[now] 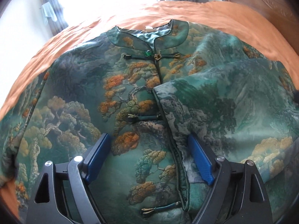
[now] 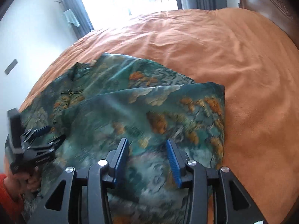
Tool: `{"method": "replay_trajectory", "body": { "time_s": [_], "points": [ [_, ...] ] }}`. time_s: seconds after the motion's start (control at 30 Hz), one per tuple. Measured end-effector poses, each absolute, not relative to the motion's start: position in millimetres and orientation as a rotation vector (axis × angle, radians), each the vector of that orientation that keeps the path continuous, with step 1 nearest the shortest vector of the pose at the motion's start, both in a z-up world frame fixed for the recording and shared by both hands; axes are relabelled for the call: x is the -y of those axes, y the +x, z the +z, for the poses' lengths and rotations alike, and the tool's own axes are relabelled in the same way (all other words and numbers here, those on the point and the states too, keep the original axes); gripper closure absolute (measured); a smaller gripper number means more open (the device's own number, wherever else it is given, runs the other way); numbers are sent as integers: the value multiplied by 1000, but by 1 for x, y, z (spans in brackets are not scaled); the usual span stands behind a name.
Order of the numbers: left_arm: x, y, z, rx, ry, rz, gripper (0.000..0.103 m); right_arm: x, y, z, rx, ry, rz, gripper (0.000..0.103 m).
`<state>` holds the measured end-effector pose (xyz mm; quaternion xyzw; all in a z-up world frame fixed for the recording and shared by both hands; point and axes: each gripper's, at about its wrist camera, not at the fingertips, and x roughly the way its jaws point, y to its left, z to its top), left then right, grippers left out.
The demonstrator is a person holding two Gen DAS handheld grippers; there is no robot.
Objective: Fold large clothes
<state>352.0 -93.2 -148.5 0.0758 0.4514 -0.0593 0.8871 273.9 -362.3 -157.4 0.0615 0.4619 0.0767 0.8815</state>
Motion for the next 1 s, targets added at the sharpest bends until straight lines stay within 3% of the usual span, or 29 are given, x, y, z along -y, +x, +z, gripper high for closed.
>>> {"method": "replay_trajectory", "body": {
  "time_s": [0.3,0.43,0.57,0.83,1.0],
  "points": [
    [88,356,-154,-943,162,-97,9,351,257,-206,-1076,66,137,61],
    [86,364,-144,-966,176,-82,4,339,244,-184,-1032,15,82,59],
    [61,325,-109,-957,188,-121,4,331,190,-139,-924,-9,112,44],
    [-58,223,-89,-946,359,-41,1,306,58,-106,-815,-51,170,39],
    [-192,203,-99,-1039,97,197,1,271,26,-107,-782,6,179,39]
  ]
}}
